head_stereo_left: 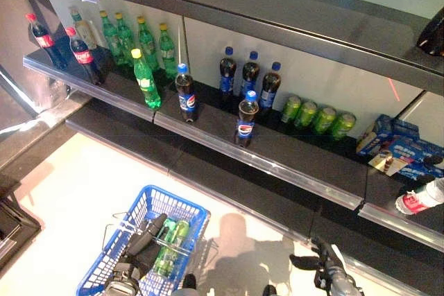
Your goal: Pick up the drink and place into the basket.
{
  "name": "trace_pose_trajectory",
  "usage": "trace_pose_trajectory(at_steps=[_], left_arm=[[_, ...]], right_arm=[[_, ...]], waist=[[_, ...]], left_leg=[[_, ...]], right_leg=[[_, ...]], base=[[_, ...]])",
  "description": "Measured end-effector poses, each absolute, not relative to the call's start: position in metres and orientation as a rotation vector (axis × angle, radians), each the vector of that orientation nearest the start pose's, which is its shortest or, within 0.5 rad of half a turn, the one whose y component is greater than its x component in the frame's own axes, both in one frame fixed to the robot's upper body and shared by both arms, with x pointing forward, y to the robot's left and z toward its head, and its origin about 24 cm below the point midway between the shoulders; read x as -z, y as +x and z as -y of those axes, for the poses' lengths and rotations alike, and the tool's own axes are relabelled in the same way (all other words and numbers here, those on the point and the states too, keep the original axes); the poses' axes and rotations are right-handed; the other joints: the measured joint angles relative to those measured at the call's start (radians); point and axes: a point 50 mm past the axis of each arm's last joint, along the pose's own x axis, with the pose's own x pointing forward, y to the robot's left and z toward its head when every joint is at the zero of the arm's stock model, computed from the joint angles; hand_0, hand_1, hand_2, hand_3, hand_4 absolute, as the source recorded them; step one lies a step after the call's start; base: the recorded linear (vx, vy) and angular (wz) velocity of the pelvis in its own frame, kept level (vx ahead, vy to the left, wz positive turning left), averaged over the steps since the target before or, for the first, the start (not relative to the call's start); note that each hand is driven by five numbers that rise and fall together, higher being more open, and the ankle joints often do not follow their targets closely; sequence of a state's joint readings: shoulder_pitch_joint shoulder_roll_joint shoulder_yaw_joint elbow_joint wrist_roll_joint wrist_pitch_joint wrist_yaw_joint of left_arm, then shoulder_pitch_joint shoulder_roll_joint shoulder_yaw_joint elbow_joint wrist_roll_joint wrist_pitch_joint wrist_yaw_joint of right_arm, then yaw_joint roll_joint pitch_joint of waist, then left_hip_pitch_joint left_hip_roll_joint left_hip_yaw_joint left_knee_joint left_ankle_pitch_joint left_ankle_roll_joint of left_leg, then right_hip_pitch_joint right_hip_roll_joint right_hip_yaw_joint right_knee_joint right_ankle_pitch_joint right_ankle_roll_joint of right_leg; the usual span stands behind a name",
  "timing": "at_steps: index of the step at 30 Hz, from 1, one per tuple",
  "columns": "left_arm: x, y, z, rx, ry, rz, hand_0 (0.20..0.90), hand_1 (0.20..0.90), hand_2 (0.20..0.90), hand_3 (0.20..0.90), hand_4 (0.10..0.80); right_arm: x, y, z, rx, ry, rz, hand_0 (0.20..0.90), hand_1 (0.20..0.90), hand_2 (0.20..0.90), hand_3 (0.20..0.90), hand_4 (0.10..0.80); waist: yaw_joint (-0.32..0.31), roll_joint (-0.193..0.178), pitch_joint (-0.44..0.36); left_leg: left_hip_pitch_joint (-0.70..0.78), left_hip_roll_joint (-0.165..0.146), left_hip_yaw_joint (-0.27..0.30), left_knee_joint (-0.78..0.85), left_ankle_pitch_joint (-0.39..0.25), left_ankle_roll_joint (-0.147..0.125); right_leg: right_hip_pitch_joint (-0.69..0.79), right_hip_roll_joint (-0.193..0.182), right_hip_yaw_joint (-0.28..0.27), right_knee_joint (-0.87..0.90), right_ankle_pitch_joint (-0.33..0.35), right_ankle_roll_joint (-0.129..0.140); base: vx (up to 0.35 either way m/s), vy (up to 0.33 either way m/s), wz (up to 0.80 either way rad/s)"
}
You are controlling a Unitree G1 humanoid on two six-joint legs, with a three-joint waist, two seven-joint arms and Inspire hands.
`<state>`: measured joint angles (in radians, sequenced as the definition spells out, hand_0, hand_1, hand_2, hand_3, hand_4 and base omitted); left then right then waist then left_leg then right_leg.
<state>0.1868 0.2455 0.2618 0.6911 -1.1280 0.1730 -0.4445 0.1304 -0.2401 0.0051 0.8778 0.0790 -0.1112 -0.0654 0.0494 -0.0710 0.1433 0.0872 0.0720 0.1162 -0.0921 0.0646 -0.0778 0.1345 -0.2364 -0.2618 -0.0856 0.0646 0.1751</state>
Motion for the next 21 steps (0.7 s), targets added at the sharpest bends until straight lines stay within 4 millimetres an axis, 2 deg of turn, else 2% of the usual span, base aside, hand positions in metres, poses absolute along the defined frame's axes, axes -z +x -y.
trace_pose_trajectory(at_steps=[9,12,21], left_arm=[[0.123,0.106,-0.269,-0.447,-1.096,-0.540,0.300,0.300,0.300,0.200,0.100],[0.127,0.097,-0.274,-0.483,-1.087,-0.573,0.300,0.300,0.300,0.200,0.100],[0.131,0.091,-0.274,-0.512,-1.059,-0.610,0.300,0.300,0.300,0.200,0.100]], right_arm=[[0.153,0.075,0.248,0.213,-0.160,-1.067,0.900,0.900,0.900,0.900,0.800],[0.157,0.061,0.253,0.232,-0.155,-1.131,0.900,0.900,0.900,0.900,0.800],[0.159,0.057,0.250,0.169,-0.161,-1.175,0.900,0.900,0.900,0.900,0.800]], waist=[[-0.003,0.017,-0.056],[-0.002,0.018,-0.075],[-0.027,0.014,-0.090]], left_leg=[[0.003,-0.001,0.004,-0.001,-0.006,0.008],[0.012,-0.003,0.015,-0.001,-0.014,0.009],[0.017,-0.007,0.016,-0.001,-0.016,0.010]], right_leg=[[0.000,-0.001,0.004,0.000,-0.003,-0.003],[0.001,-0.003,0.022,0.000,-0.006,-0.001],[0.003,-0.006,0.023,-0.001,-0.006,0.000]], base=[[0.000,0.000,0.00],[0.021,0.005,-0.10],[0.005,0.002,-0.02]])
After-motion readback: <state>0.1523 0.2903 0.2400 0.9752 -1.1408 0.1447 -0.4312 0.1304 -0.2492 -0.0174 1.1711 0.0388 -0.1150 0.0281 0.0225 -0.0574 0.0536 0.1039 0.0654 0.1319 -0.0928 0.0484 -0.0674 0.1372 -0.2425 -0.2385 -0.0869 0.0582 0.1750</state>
